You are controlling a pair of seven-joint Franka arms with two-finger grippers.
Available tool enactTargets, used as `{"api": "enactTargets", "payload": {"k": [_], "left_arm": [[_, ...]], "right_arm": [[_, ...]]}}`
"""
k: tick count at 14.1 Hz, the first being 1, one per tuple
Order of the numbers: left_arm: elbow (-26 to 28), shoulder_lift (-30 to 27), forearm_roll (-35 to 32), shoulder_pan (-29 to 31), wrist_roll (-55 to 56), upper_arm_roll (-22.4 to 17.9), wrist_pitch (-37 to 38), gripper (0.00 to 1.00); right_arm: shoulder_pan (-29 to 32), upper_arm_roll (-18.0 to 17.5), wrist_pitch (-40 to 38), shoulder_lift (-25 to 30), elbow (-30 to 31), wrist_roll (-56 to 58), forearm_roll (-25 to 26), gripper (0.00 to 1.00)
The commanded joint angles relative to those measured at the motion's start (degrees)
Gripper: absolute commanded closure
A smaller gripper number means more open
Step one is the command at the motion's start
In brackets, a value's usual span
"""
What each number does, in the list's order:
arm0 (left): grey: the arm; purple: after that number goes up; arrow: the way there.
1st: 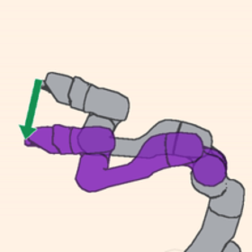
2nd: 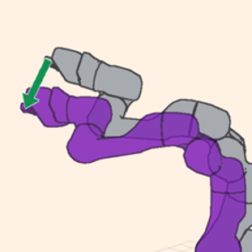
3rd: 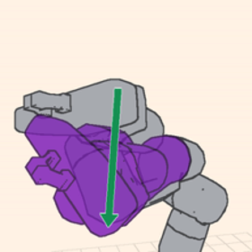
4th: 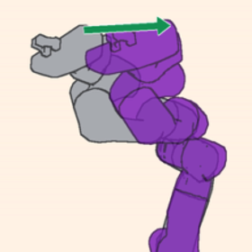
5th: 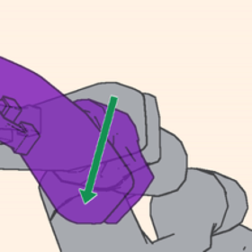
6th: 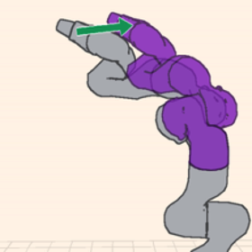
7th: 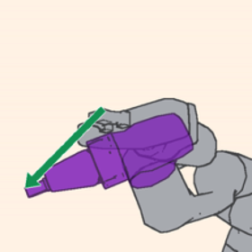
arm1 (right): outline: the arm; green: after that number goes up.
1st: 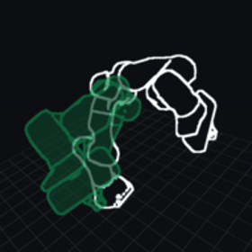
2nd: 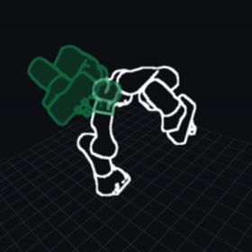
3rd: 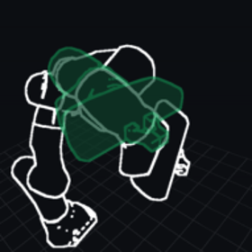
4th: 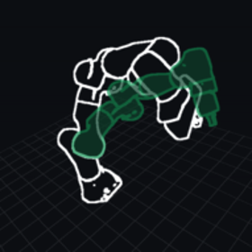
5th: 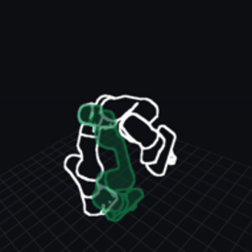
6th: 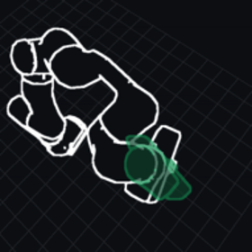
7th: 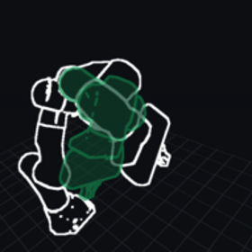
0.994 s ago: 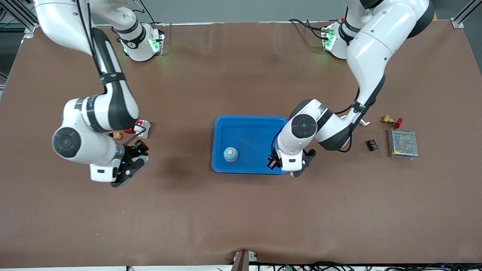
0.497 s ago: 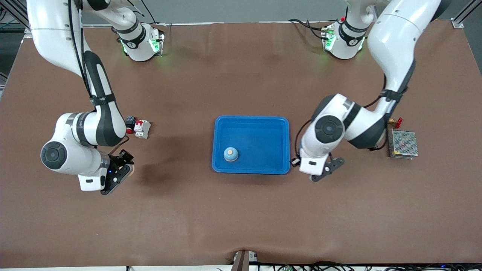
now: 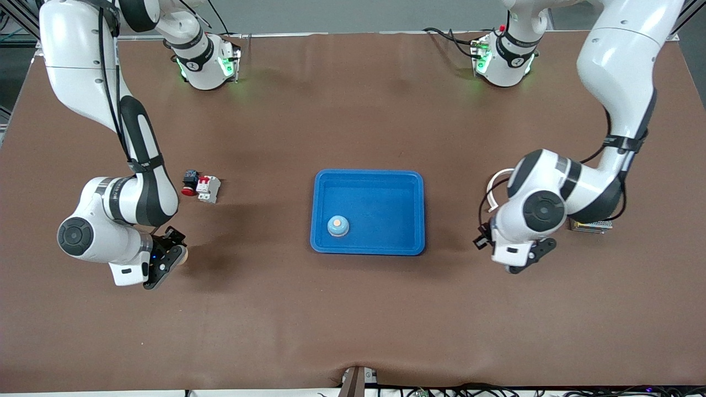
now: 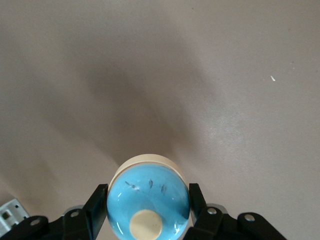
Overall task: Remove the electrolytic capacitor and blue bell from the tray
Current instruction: 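Lift the bell with the right gripper while the left gripper carries the capacitor, then lower the capacitor beside the clamp and open the left gripper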
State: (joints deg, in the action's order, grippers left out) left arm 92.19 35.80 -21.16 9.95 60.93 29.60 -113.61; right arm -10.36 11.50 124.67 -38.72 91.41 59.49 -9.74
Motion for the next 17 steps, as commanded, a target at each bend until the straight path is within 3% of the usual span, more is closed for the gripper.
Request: {"api": "enactTargets", "payload": {"k": [1,7,11,14,17], "left_arm": [[4.92,-3.28,-0.46,4.36,-0.46,0.37,-0.64,1.00],[15.46,-4.95,-1.08,12.10,-2.84,0.89,-6.88,1.00],[21.17,-6.97,-1.08,13.34,-3.19,1.33,-8.45,1.00],[23.38,-5.58,-1.08,14.14,-3.54,1.33,-13.72,1.00],[23.48,-4.34,-1.08,13.96,-3.72,1.33,-14.27,1.00]], "right_arm": [[1.48,-0.96,1.63,-0.83,0.26,2.12,0.87,0.53],[2.18,-1.05,4.97,-2.94,0.70,3.26,0.51,0.53],[2.18,-1.05,6.38,-3.73,1.05,3.26,0.43,0.53],[2.18,-1.05,6.64,-3.91,1.05,3.26,0.34,0.53],[2.18,-1.05,6.99,-3.99,1.13,3.26,0.34,0.53]]}}
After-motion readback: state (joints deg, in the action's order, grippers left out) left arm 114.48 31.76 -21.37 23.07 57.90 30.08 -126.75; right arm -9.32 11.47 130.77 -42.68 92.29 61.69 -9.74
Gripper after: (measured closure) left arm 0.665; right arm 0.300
